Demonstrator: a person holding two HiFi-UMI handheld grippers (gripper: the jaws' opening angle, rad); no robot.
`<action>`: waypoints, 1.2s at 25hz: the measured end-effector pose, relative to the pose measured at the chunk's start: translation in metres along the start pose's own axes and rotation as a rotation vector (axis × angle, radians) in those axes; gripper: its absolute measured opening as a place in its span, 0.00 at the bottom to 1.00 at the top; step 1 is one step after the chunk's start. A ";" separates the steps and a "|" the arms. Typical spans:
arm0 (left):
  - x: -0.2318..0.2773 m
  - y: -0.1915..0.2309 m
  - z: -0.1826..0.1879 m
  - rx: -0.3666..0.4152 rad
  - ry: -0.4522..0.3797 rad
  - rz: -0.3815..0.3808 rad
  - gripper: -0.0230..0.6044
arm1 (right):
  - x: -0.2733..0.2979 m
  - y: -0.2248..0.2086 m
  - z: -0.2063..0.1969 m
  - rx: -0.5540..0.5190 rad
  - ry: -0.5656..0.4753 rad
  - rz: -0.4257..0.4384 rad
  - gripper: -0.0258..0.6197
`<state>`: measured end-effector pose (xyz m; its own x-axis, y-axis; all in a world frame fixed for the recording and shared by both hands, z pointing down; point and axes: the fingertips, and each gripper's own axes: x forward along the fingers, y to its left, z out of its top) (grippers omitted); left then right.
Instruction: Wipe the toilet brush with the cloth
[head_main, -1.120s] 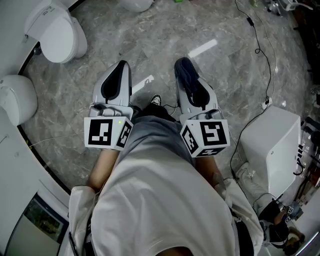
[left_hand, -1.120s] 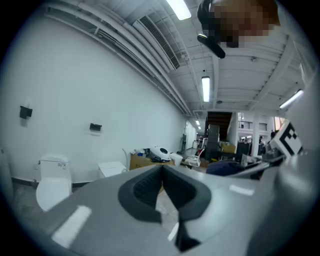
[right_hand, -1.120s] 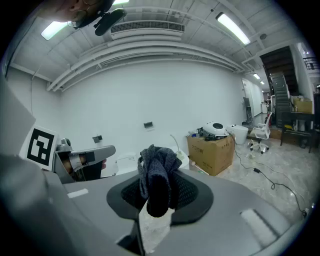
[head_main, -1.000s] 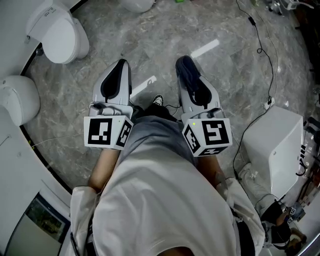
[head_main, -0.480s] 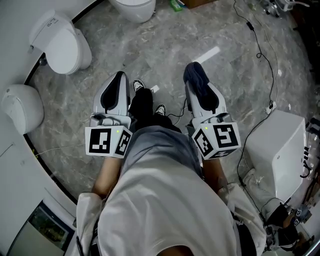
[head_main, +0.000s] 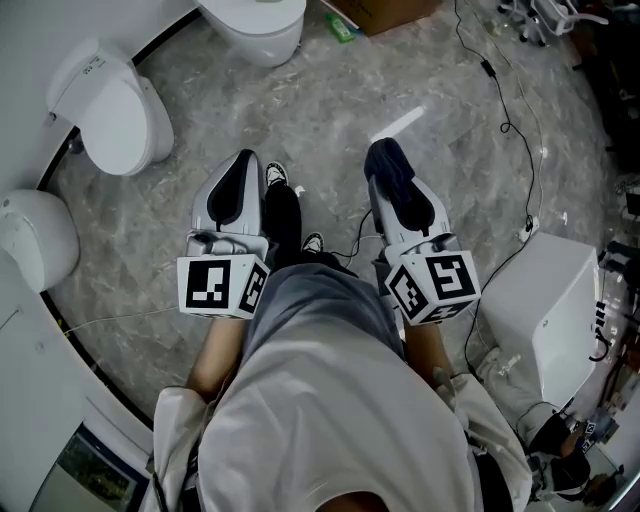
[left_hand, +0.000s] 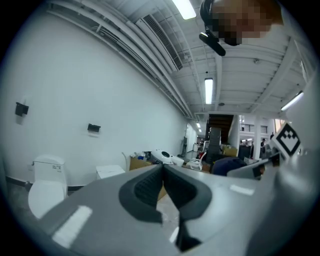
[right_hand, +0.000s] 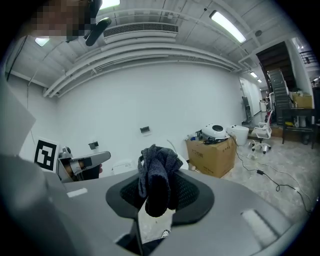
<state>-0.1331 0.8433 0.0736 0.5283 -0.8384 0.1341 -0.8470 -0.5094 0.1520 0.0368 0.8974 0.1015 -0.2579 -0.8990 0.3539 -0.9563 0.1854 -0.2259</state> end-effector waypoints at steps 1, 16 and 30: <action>0.009 0.007 0.001 -0.001 0.003 0.002 0.04 | 0.011 -0.001 0.003 0.001 0.006 0.002 0.19; 0.142 0.114 0.046 -0.008 0.032 -0.021 0.04 | 0.176 0.005 0.075 0.001 0.036 0.045 0.19; 0.222 0.196 0.073 -0.041 0.007 -0.077 0.04 | 0.284 0.022 0.128 -0.029 0.024 0.042 0.19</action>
<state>-0.1861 0.5435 0.0620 0.5919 -0.7959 0.1273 -0.8011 -0.5635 0.2018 -0.0403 0.5954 0.0804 -0.3006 -0.8805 0.3664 -0.9482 0.2345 -0.2144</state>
